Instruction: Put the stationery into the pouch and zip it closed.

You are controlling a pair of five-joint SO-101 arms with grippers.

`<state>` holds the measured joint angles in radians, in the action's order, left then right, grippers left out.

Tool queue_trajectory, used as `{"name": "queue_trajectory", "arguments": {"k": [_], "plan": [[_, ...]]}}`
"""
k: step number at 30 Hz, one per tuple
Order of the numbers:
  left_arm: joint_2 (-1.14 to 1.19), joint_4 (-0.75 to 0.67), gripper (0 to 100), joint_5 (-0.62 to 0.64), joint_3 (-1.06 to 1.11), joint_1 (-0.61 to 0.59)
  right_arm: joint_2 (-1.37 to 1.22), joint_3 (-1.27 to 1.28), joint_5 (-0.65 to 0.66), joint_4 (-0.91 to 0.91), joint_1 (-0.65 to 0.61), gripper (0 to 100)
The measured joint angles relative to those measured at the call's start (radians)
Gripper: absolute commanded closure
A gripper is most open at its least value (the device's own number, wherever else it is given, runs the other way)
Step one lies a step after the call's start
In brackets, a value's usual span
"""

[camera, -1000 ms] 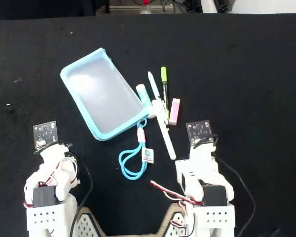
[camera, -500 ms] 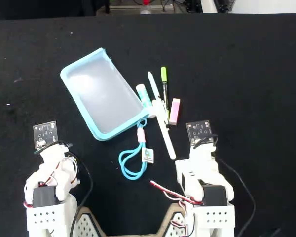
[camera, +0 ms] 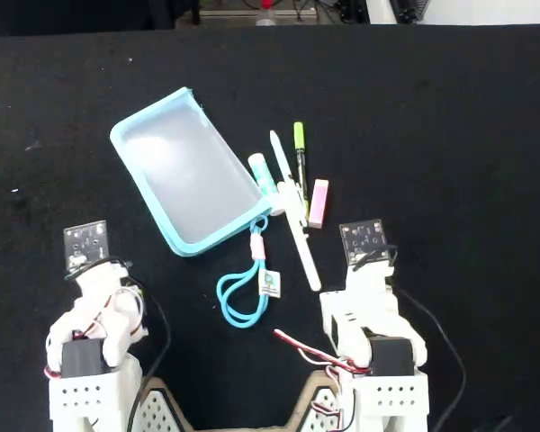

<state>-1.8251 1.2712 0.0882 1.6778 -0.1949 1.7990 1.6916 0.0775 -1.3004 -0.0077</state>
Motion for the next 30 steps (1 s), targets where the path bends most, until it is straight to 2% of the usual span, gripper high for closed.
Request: {"name": "queue_trajectory", "arguments": {"k": [7,14,19,22,26,28,30], "plan": [[0.0,-0.037,97,0.0,0.0,0.121,0.0,0.0,0.0,0.126,0.0,98.7],[0.0,-0.345,97,-0.002,0.0,0.12,0.0,0.0,-0.002,0.288,0.0,98.7],[0.0,-0.508,97,-0.002,0.0,0.04,0.0,0.0,-0.002,0.328,0.0,98.7],[0.0,-0.578,96,-0.005,0.0,-0.052,0.0,0.0,-0.002,0.381,0.0,98.6],[0.0,-0.681,93,-0.135,0.0,-0.18,0.0,0.0,0.003,0.436,0.0,98.6],[0.0,-0.76,93,-0.21,0.0,-0.196,0.0,-0.018,0.037,0.439,0.0,98.6],[0.0,-0.832,92,-0.229,0.0,-0.204,0.0,-0.06,0.074,0.442,0.0,98.6]]}}
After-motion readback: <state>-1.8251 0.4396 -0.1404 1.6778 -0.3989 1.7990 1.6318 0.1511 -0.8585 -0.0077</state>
